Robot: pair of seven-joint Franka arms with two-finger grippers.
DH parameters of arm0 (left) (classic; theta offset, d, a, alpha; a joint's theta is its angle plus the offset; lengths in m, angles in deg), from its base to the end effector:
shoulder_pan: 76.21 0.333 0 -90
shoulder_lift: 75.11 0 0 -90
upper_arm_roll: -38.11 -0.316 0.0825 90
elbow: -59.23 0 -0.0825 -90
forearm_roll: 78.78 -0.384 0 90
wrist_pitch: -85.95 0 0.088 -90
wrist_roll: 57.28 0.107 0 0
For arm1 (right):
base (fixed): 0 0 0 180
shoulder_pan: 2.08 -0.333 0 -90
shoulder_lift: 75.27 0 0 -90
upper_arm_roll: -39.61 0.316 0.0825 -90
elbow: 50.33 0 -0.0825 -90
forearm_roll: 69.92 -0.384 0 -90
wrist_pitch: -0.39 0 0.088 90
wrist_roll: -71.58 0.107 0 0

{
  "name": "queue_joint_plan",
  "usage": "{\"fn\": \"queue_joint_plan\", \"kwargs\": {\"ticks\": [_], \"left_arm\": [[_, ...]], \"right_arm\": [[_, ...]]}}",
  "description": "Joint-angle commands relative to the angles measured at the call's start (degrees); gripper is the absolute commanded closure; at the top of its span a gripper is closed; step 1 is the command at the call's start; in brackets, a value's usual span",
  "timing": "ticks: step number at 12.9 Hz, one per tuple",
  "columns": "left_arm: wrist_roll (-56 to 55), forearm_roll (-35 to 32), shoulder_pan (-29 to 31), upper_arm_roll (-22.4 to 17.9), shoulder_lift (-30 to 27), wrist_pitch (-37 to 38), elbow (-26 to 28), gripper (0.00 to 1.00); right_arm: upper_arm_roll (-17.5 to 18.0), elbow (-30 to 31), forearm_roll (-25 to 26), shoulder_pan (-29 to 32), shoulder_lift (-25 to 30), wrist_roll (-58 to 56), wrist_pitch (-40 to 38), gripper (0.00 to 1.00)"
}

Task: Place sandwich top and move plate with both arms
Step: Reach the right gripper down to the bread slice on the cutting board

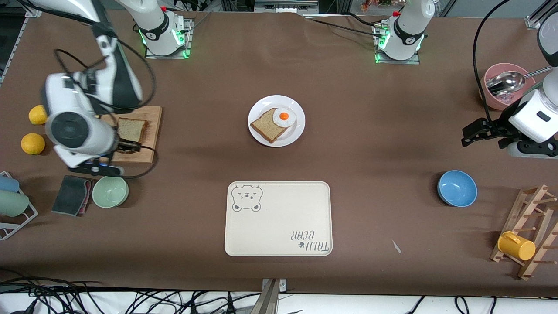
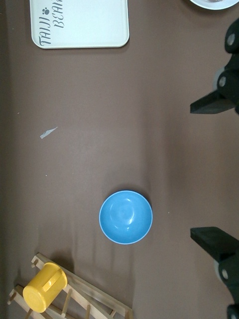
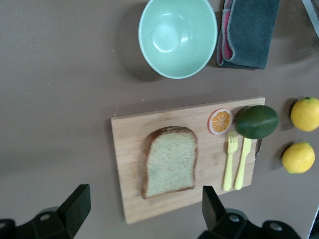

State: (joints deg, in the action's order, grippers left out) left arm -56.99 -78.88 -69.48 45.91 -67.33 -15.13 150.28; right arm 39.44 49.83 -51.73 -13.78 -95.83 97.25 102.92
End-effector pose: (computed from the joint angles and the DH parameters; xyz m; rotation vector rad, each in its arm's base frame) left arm 0.6085 -0.0064 0.5548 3.1239 -0.0350 0.0631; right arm 0.6058 0.0965 0.3492 2.7400 -0.1748 -0.2837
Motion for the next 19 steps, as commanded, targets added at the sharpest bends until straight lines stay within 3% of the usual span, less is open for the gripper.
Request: {"fn": "queue_joint_plan", "kwargs": {"ticks": [1,2,4,7,11,17,19], "left_arm": [[-0.6,-0.8,0.1,0.1,0.7,-0.4,-0.4,0.0],[-0.6,-0.8,0.1,0.1,0.7,-0.4,-0.4,0.0],[-0.6,-0.8,0.0,0.1,0.7,-0.4,-0.4,0.0],[-0.9,-0.9,0.0,0.1,0.7,-0.4,-0.4,0.0],[-0.9,-1.0,-0.1,0.1,0.7,-0.1,-0.4,0.0],[-0.8,-1.2,0.1,0.2,-1.8,1.5,1.0,0.0],[-0.8,-1.2,0.0,0.2,-2.2,4.1,1.1,0.0]], "right_arm": [[-0.3,5.4,2.8,-0.1,-0.9,6.4,6.8,0.05],[-0.4,7.0,4.6,-0.1,-2.3,9.2,9.3,0.05],[-0.4,10.6,6.9,-0.1,-3.8,15.3,12.3,0.16],[-1.4,14.7,7.1,0.5,-4.0,16.6,17.5,0.33],[-3.6,15.6,7.1,0.6,-5.8,16.7,18.3,0.5],[-4.0,15.7,7.0,0.9,-7.1,18.7,19.5,0.55],[-4.1,15.7,7.0,1.2,-7.2,18.7,19.5,0.65]]}}
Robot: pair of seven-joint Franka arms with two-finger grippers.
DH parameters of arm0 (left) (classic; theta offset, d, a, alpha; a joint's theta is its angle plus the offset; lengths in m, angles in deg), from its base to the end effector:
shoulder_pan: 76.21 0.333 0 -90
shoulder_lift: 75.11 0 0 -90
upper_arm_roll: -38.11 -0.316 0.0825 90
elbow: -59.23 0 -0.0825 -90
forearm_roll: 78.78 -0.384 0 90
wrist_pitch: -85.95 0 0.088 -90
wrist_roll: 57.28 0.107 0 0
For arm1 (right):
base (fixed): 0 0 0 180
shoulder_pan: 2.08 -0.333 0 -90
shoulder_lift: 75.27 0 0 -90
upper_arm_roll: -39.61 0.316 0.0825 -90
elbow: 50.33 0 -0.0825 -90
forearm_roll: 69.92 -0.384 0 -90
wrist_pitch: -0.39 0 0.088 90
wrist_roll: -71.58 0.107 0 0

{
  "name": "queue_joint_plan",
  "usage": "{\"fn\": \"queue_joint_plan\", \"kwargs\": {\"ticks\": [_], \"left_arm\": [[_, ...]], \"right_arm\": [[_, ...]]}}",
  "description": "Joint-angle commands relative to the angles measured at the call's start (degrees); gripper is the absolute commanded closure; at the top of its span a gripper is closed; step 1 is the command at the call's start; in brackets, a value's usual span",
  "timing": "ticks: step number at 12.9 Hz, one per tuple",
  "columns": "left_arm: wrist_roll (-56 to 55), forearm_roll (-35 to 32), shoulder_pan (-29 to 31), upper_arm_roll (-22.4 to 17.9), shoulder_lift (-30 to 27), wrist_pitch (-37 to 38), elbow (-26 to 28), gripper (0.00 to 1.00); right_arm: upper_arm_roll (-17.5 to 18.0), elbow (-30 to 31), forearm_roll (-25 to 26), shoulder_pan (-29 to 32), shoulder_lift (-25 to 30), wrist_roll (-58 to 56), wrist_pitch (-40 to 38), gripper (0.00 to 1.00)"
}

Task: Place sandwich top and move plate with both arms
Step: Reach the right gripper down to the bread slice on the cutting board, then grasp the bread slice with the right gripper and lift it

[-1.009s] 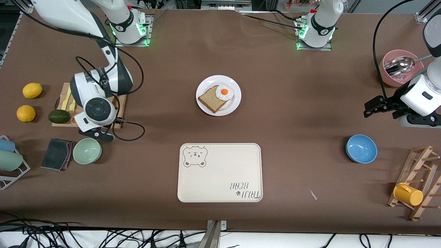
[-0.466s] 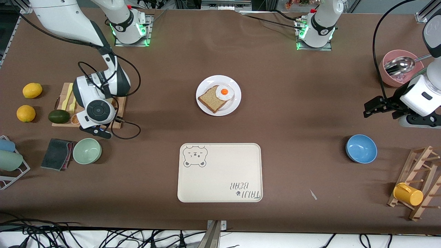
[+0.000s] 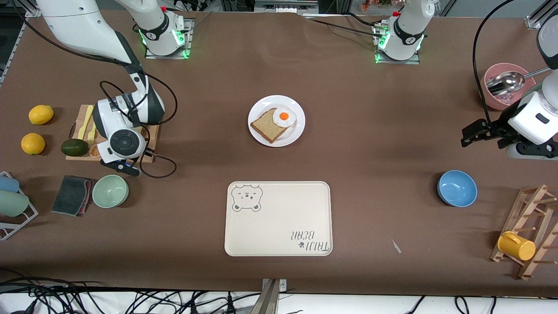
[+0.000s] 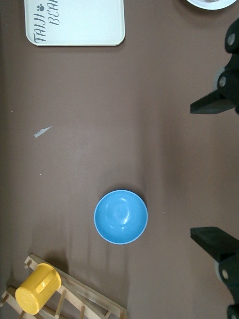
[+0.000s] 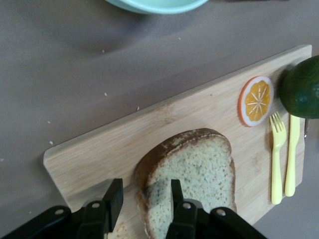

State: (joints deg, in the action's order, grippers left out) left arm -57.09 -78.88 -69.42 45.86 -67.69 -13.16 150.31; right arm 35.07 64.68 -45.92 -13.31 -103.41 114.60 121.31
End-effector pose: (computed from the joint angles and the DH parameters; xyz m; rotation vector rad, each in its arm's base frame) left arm 0.6035 -0.0054 0.5551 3.1256 -0.0299 0.0183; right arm 0.5611 0.0465 0.1866 2.6102 -0.4524 -0.2722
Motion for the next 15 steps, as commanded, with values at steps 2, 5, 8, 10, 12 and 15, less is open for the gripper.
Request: {"fn": "queue_joint_plan", "kwargs": {"ticks": [2,5,8,10,12,15], "left_arm": [[-0.8,-1.2,0.0,0.6,-2.4,2.6,1.5,0.0],[-0.7,-1.0,0.4,0.6,-4.3,3.0,1.6,0.0],[-0.8,-0.9,0.9,0.6,-5.0,5.2,1.6,0.0],[-1.2,-0.9,0.7,0.7,-6.0,7.3,1.5,0.0],[-0.5,-0.9,0.9,0.6,-6.5,8.8,1.5,0.0],[-3.4,-1.0,1.7,-0.5,-6.5,8.3,0.8,0.0]], "right_arm": [[0.2,0.8,1.2,0.8,0.1,1.4,1.1,0.8],[0.2,0.8,0.8,0.9,-1.0,1.6,1.5,0.91],[0.2,0.8,0.8,0.9,-1.0,2.2,1.4,1.0],[0.3,0.6,0.8,0.7,-0.9,1.9,0.6,1.0],[0.7,-0.1,0.8,0.2,-0.3,1.5,-0.6,1.0],[2.9,-4.9,0.3,0.2,-0.2,1.4,-7.6,1.0]]}}
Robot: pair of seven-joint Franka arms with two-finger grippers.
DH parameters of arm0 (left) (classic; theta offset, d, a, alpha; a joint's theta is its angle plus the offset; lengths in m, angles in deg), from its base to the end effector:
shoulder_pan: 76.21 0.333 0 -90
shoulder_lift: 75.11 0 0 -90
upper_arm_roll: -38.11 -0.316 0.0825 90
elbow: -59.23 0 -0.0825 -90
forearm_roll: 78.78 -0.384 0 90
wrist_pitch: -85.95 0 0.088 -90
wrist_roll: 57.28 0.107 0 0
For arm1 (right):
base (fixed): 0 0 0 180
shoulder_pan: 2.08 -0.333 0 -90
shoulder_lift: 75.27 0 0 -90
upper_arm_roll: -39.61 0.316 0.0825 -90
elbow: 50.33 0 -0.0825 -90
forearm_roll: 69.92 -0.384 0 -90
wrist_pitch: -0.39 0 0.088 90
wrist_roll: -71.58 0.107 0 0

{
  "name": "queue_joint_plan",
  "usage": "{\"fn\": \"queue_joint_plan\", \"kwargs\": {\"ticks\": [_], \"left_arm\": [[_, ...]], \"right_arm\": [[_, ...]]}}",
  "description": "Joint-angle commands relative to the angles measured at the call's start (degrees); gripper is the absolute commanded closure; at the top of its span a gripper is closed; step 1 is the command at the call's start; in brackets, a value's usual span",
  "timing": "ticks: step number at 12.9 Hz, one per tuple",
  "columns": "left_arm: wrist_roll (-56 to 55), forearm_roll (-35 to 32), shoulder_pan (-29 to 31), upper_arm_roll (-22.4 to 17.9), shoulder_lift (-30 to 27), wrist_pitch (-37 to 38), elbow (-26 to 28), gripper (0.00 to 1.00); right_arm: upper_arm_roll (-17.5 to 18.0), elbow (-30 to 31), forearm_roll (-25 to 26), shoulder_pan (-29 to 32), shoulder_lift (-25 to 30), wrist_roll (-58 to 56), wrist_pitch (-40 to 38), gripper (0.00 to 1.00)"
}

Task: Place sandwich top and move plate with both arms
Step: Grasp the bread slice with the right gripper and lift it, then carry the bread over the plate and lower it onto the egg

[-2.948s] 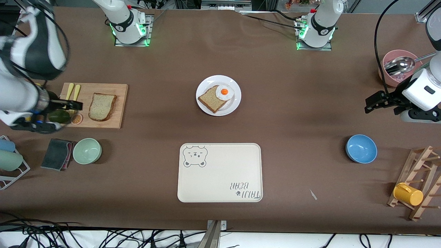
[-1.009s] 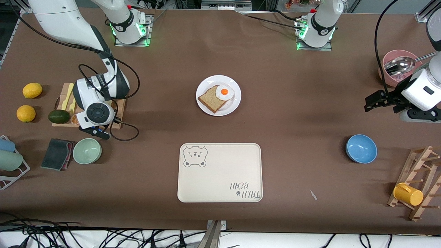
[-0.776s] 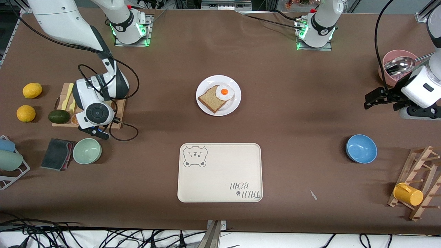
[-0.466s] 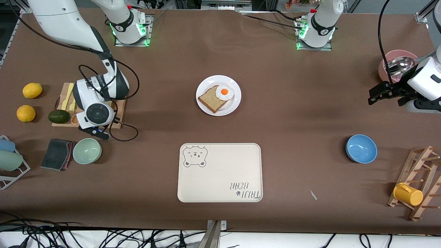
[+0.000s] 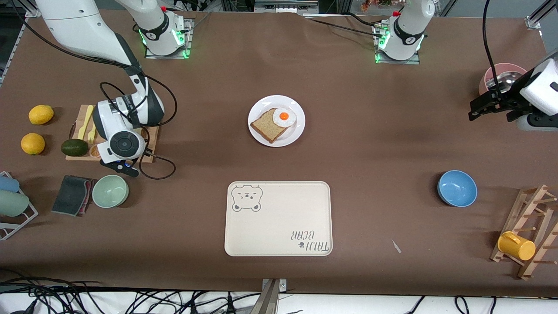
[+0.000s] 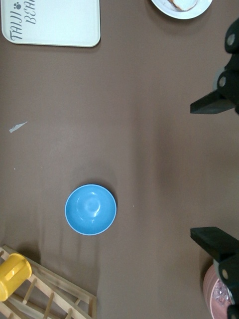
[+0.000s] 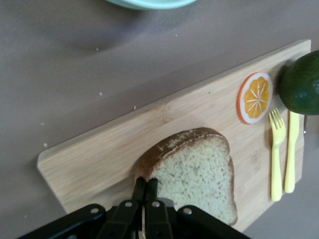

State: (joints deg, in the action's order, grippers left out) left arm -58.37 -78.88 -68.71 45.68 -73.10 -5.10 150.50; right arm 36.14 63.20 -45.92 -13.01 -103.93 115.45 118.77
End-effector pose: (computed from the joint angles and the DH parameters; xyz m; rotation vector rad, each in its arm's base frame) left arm 0.5653 0.0008 0.5961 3.1384 0.0278 -0.0606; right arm 0.5637 0.0523 0.1884 2.5911 -0.4641 -0.2940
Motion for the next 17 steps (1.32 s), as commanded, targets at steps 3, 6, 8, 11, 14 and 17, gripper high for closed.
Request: {"fn": "queue_joint_plan", "kwargs": {"ticks": [3,6,8,11,14,17], "left_arm": [[-5.9,-0.9,0.6,0.3,0.4,-2.2,0.8,0.0],[-4.8,-1.0,0.7,2.6,0.7,-2.6,0.8,0.0],[-4.6,-0.8,0.7,3.0,-1.2,-2.6,0.3,0.0],[-4.2,-1.6,1.2,2.5,-2.2,-2.5,0.3,0.0],[-4.9,-1.7,1.3,2.3,-1.4,-2.5,1.1,0.0],[-4.2,-5.6,2.3,2.2,-0.4,-2.6,1.0,0.0]], "right_arm": [[6.3,-10.3,-2.3,-0.2,0.4,0.9,-14.8,1.0],[7.7,-16.0,-5.2,-3.0,0.4,0.9,-22.6,1.0],[7.7,-19.5,-10.3,-6.3,0.3,1.2,-26.8,1.0],[7.7,-23.1,-17.4,-11.4,-0.1,5.9,-28.6,1.0],[7.7,-25.5,-23.5,-18.1,-1.9,13.3,-28.0,1.0],[7.7,-34.1,-26.5,-24.3,-6.7,19.2,-28.0,1.0]]}}
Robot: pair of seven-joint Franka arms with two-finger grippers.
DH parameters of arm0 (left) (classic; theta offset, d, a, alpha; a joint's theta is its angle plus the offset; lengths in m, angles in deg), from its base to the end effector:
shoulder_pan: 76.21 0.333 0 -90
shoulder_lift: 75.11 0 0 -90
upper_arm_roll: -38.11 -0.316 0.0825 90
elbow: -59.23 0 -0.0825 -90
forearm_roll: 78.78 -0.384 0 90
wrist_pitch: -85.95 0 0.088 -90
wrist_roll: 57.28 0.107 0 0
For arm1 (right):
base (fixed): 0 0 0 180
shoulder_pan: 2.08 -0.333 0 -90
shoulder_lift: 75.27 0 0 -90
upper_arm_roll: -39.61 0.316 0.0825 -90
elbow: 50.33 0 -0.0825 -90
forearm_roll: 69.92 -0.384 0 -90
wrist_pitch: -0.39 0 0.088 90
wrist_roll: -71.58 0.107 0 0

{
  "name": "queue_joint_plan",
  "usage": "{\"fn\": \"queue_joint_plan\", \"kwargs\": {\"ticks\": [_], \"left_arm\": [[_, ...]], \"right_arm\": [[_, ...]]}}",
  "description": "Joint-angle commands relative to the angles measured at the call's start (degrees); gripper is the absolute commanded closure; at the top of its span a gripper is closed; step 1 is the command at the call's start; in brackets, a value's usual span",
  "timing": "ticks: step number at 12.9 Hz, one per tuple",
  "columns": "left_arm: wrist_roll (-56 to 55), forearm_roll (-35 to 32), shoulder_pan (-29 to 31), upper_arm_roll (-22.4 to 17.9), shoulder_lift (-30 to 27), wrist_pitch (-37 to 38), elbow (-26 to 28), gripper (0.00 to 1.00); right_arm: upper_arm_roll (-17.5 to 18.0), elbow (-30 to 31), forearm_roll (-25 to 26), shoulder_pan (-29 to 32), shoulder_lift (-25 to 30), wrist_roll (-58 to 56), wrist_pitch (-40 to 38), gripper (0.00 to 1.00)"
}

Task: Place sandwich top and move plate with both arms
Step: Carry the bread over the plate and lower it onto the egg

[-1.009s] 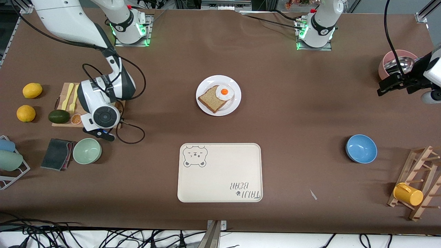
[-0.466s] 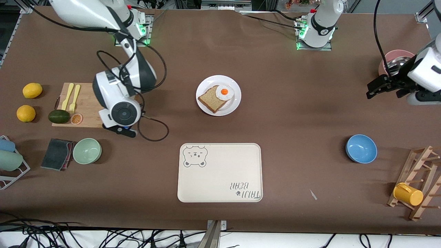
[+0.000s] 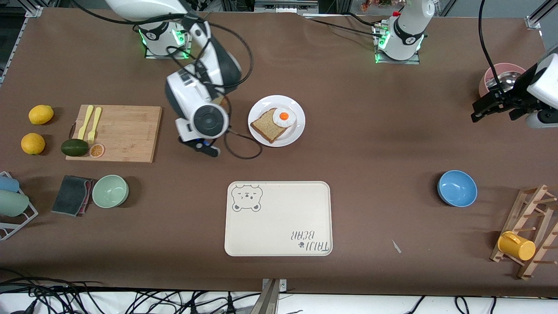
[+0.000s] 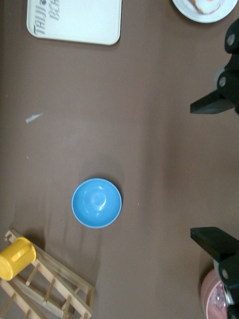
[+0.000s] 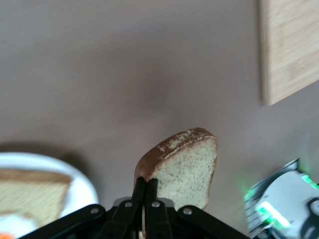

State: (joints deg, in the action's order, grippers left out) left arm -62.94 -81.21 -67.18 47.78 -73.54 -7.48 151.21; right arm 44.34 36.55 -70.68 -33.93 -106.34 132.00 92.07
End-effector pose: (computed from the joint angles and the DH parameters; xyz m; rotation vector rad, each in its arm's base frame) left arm 0.5672 -0.0008 0.5983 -3.1010 -0.1320 -0.0006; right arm 0.5199 0.3788 0.3201 2.7344 -0.5849 -0.4920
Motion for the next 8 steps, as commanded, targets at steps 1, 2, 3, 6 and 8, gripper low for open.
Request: {"fn": "queue_joint_plan", "kwargs": {"ticks": [1,2,3,6,8], "left_arm": [[0.4,-3.3,1.4,0.1,0.1,-0.8,0.0,0.0],[0.4,-3.3,2.3,0.1,1.1,-0.8,-0.6,0.0],[0.4,-3.4,3.0,0.1,1.5,-0.8,-0.6,0.0],[0.4,-3.3,3.5,0.1,2.2,-0.7,-0.3,0.0],[0.4,-2.7,3.5,0.1,2.2,-0.7,-0.2,0.0]], "right_arm": [[-0.5,-10.1,-1.8,-4.6,-6.2,3.2,-0.8,1.0],[-0.4,-12.9,-1.8,-6.1,-8.2,3.8,-0.5,1.0],[-0.5,-14.5,-1.7,-7.9,-9.8,4.2,0.5,1.0],[-0.6,-14.8,-1.3,-11.6,-11.8,4.7,5.4,1.0],[-0.5,-14.8,-1.6,-12.6,-12.2,5.7,8.9,1.0]]}}
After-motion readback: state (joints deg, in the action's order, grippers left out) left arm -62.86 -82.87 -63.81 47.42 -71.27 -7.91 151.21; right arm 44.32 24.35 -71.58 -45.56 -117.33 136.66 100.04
